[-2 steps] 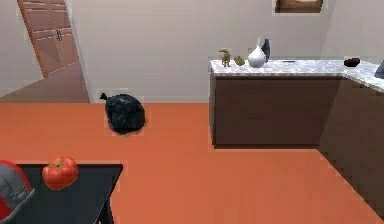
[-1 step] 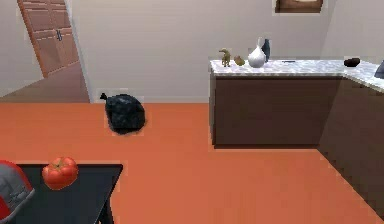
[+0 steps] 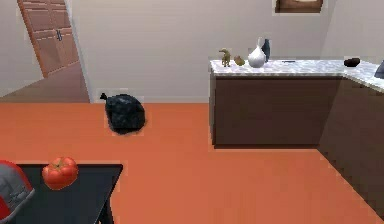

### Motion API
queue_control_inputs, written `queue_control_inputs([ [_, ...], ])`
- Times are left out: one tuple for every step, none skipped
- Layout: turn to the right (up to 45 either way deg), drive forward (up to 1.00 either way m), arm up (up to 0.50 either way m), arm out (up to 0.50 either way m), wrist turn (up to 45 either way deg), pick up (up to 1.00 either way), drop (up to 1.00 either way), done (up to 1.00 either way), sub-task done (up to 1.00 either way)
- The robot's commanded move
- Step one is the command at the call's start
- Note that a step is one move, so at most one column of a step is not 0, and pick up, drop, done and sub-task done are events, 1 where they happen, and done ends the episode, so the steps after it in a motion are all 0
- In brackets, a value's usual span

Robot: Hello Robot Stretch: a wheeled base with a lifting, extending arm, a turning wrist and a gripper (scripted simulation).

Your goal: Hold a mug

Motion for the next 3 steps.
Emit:
queue_control_inputs([
  [0.0,0.00,0.00,0.00,45.0,0.00,0.00,0.00,0.00],
  [0.0,0.00,0.00,0.00,18.0,0.00,0.00,0.00,0.00],
  [0.0,0.00,-0.16,0.00,0.0,0.00,0.00,0.00,0.00],
])
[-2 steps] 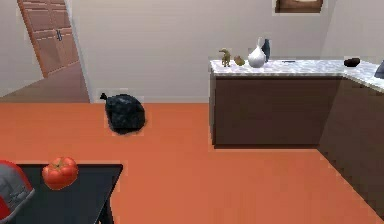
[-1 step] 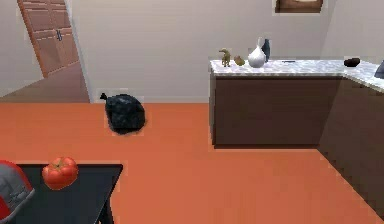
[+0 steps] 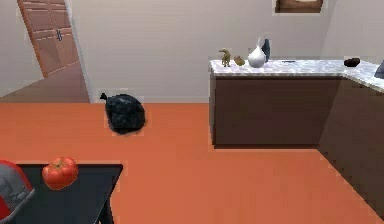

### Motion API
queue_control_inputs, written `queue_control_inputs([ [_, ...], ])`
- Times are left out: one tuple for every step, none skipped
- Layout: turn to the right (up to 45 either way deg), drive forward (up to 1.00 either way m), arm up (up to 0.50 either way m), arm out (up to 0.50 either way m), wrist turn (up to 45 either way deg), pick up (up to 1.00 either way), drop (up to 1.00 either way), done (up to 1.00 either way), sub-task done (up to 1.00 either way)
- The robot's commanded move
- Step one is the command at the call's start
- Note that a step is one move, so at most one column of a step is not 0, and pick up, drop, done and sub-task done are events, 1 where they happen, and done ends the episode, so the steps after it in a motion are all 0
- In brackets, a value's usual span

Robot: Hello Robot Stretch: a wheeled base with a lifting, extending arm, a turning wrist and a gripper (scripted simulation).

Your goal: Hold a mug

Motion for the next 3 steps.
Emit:
queue_control_inputs([
  [0.0,0.00,0.00,0.00,0.0,1.00,0.00,0.00,0.00],
  [0.0,0.00,0.10,0.00,0.0,0.00,0.00,0.00,0.00],
  [0.0,0.00,0.00,0.00,0.0,0.00,0.00,1.00,0.00],
])
